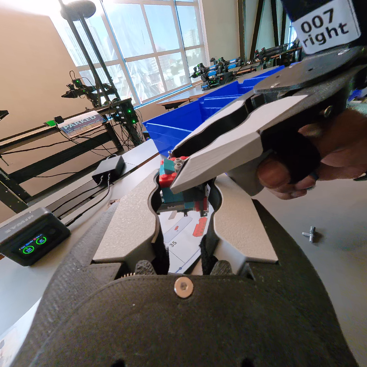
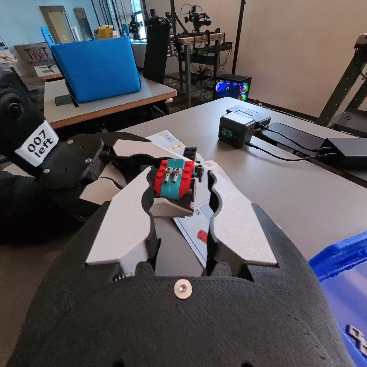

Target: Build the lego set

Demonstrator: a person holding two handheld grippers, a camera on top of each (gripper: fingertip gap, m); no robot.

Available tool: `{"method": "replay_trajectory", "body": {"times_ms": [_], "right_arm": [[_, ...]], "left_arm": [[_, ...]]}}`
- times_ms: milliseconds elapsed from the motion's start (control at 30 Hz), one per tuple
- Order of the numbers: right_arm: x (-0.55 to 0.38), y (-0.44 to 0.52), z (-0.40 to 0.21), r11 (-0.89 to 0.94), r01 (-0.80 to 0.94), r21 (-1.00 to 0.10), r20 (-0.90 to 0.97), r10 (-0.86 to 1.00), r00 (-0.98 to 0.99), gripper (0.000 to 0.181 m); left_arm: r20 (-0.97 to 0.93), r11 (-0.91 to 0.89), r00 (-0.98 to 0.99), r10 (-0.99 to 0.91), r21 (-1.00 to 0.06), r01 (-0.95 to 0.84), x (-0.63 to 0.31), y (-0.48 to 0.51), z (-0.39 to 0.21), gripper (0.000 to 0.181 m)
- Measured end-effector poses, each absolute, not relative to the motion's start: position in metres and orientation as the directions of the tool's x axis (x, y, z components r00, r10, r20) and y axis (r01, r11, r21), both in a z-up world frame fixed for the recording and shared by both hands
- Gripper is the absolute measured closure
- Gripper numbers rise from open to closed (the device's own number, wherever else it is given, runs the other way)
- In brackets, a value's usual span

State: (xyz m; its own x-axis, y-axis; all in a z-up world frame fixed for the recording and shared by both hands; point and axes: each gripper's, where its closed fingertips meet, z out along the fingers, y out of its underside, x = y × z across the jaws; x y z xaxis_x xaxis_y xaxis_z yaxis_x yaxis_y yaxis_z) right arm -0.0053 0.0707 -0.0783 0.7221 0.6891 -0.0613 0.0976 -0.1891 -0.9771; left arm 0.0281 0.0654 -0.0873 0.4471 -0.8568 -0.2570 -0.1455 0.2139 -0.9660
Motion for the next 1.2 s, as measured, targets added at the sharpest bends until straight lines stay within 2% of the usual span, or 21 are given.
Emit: {"method": "replay_trajectory", "body": {"times_ms": [67,200,467,1200], "right_arm": [[-0.0036,0.0717,-0.0775,-0.180,0.102,-0.978,-0.051,0.685,0.726,0.123],[-0.0064,0.0684,-0.0767,-0.154,0.127,-0.980,-0.017,0.698,0.716,0.134],[-0.0071,0.0679,-0.0768,-0.096,0.189,-0.977,0.071,0.691,0.719,0.133],[-0.0102,0.0658,-0.0776,-0.124,0.164,-0.979,0.031,0.701,0.713,0.134]], "left_arm": [[-0.257,0.213,0.447,-0.857,-0.966,-0.146,0.0277,0.0651,-0.0870,0.136],[-0.255,0.208,0.452,-0.855,-0.966,-0.153,0.0274,0.0665,-0.0876,0.136],[-0.230,0.188,0.439,-0.868,-0.973,-0.137,0.0271,0.0660,-0.0877,0.136],[-0.181,0.161,0.431,-0.884,-0.984,-0.082,0.0258,0.0643,-0.0860,0.137]]}}
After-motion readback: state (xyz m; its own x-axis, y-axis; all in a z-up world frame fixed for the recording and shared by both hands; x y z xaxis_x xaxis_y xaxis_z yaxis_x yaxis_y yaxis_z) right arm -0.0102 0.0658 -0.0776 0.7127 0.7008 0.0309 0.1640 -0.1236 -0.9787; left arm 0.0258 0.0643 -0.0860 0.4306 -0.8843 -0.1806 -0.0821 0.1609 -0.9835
